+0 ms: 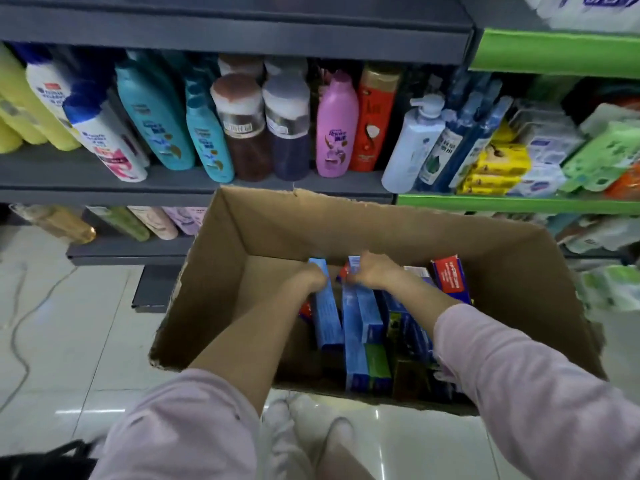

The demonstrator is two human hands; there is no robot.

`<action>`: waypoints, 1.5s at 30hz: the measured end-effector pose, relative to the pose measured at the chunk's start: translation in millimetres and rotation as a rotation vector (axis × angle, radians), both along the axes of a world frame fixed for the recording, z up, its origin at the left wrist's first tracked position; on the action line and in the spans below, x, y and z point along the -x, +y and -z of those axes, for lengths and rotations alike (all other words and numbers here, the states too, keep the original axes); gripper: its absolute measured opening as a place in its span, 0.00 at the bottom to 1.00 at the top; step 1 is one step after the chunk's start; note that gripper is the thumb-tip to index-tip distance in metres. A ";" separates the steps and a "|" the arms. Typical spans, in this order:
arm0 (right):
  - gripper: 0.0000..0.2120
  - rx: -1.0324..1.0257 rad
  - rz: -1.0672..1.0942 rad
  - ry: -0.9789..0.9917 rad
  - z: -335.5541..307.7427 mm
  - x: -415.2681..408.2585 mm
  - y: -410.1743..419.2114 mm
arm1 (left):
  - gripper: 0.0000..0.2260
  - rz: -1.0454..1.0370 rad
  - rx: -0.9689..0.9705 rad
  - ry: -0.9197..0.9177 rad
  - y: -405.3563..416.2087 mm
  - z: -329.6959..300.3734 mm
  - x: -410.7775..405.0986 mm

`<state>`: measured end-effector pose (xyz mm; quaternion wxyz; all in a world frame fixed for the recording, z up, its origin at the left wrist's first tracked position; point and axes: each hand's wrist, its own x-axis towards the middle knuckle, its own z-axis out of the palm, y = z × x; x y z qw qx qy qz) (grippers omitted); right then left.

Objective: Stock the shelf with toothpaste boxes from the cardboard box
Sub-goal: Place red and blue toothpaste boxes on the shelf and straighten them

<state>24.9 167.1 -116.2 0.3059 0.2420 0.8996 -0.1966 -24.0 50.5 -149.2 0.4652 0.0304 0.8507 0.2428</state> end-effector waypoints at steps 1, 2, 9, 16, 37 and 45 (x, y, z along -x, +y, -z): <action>0.29 -0.025 -0.018 -0.015 5.1 -0.6 -1.5 | 0.17 -0.017 0.012 -0.055 -0.5 8.3 -3.0; 0.27 -0.055 -0.050 -0.028 10.2 -0.5 -2.8 | 0.17 -0.038 0.016 -0.087 -1.5 14.1 -5.8; 0.12 0.061 0.138 0.147 8.3 -5.3 -6.8 | 0.24 -0.177 -0.002 -0.285 -11.8 22.0 -20.4; 0.10 0.597 0.530 0.305 -32.0 -17.1 -6.1 | 0.05 -0.315 -0.233 -0.387 -30.1 -16.9 5.6; 0.08 1.070 0.586 1.088 -217.1 64.2 -113.2 | 0.24 -0.426 -0.867 0.351 -119.7 -237.5 52.3; 0.31 0.786 0.331 1.187 -255.2 140.5 -197.2 | 0.25 -0.289 -0.667 0.781 -222.6 -298.7 128.2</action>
